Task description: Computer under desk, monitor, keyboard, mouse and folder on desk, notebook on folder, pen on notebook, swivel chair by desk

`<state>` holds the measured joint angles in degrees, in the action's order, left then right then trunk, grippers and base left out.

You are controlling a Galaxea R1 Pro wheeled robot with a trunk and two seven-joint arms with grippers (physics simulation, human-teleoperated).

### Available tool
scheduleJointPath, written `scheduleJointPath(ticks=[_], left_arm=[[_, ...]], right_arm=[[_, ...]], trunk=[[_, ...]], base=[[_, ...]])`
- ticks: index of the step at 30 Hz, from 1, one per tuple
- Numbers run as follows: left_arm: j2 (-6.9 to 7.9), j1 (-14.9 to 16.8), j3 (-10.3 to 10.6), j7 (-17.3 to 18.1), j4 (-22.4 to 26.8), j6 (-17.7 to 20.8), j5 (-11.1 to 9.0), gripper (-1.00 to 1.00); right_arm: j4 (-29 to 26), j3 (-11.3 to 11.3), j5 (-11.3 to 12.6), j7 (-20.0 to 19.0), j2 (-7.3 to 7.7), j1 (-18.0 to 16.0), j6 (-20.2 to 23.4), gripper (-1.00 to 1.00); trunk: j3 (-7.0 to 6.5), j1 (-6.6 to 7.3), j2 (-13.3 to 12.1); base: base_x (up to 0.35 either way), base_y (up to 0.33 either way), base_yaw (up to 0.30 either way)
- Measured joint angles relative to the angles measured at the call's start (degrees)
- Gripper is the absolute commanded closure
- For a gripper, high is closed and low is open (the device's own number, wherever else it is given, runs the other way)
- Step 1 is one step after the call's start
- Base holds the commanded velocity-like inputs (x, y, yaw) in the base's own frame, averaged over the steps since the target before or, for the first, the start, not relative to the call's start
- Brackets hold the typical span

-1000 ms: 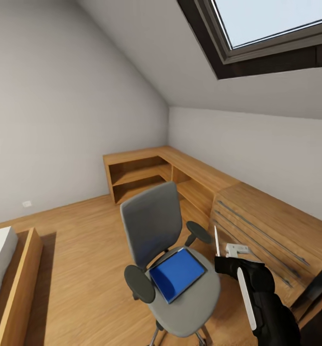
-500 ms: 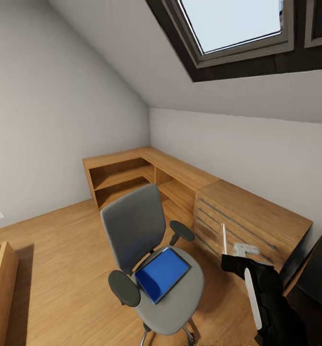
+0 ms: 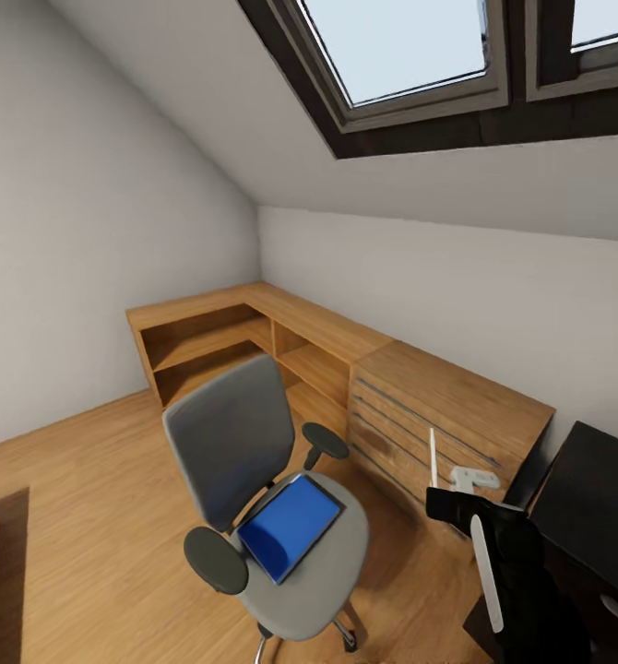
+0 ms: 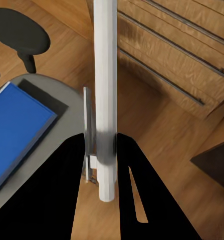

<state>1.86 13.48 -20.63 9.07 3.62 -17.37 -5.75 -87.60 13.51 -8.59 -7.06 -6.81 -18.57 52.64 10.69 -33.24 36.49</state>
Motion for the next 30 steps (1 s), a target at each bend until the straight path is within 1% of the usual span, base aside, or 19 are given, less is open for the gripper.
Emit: scheduleJointPath(ticks=[3, 5, 8, 10, 15, 25, 30], left_arm=[[0.28, 0.0, 0.01, 0.0, -1.2, -0.51, -0.03, -1.0], [0.41, 0.0, 0.07, 0.01, -1.63, -2.03, -0.01, -1.0], [0.48, 0.0, 0.13, 0.0, -1.9, -3.9, 0.01, -1.0], [1.0, 0.0, 0.16, -0.03, -1.98, -4.47, 0.0, -1.0], [1.53, 0.0, 0.19, -0.06, -2.02, -4.75, 0.02, -1.0], [1.55, 0.0, 0.17, -0.06, -2.03, -4.77, 0.02, -1.0], [1.58, 0.01, 0.23, -0.03, -2.04, -4.78, 0.02, -1.0]], right_arm=[[0.02, 0.01, 0.01, 0.03, 0.01, 0.0, -0.85, 1.0], [0.03, -0.04, 0.01, 0.04, -0.03, 0.0, -1.11, 1.0], [0.03, -0.05, 0.01, 0.1, -0.06, 0.0, -1.23, 1.0], [0.04, -0.03, 0.0, 0.12, -0.07, 0.0, -1.26, 1.0], [0.04, -0.02, 0.0, 0.14, -0.03, 0.0, -1.33, 1.0], [0.02, 0.0, 0.01, 0.14, 0.01, 0.0, -1.32, 1.0], [0.02, -0.06, 0.02, 0.1, -0.05, 0.01, -1.32, 1.0]], trunk=[[-0.5, 0.66, -1.2], [-0.85, 1.1, -2.01], [-0.85, 1.11, -2.03], [-0.85, 1.11, -2.03], [-0.85, 1.11, -2.02], [-0.84, 1.11, -2.03], [-0.85, 1.1, -2.03]], base=[[0.0, 0.0, -0.014], [0.0, 0.0, -0.005], [0.0, 0.0, -0.002], [0.0, 0.0, 0.0], [0.0, -0.027, 0.0], [-0.006, -0.235, 0.0], [-0.087, -0.102, -0.131]])
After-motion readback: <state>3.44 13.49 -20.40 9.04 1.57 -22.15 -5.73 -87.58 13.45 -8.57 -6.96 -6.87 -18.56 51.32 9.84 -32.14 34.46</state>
